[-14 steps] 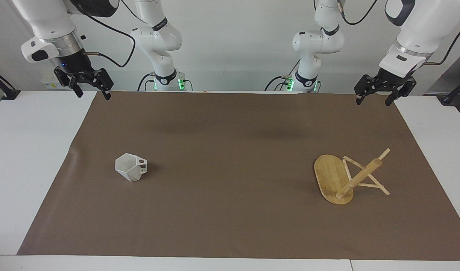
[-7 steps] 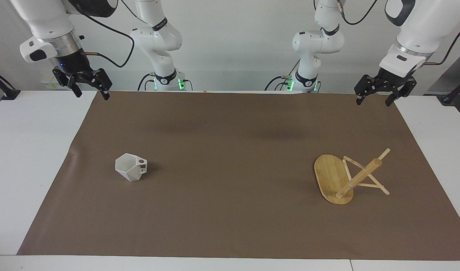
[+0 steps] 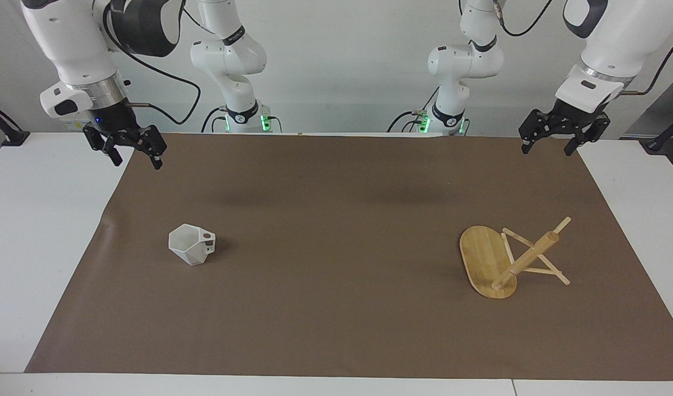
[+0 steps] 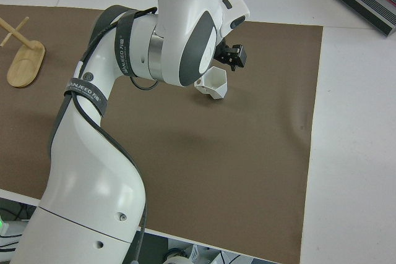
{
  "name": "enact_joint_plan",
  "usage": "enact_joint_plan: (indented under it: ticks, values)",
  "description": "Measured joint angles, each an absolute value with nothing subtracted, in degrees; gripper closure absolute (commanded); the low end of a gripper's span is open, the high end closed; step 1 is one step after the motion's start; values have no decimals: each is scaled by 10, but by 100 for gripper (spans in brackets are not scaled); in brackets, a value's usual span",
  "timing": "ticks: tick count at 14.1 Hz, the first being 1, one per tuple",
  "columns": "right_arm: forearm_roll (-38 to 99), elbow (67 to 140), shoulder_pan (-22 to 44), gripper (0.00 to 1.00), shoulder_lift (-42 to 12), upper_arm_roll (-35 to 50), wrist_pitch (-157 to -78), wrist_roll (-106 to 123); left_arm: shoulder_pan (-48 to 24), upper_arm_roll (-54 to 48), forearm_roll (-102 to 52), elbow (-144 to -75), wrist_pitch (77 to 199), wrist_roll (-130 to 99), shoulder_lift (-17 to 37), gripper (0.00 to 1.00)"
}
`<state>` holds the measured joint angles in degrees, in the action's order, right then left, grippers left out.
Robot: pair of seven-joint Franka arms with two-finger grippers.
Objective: Hang cup on rack
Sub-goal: 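Move the right gripper toward the white cup lying on its side, then grasp the white cup's handle with the right gripper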
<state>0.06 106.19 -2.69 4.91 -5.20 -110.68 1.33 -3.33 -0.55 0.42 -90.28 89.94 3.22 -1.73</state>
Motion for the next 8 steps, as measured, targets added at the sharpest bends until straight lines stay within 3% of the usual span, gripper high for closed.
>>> enact_joint_plan:
  ticks: [3,8]
  values:
    - [1,1118,-27,0,23,-52,-1198,14,-33,-5,4,-903,900,32,-17,0]
    - [1,1140,-27,0,-69,-52,-1316,14,-34,-7,4,-903,902,33,-17,0]
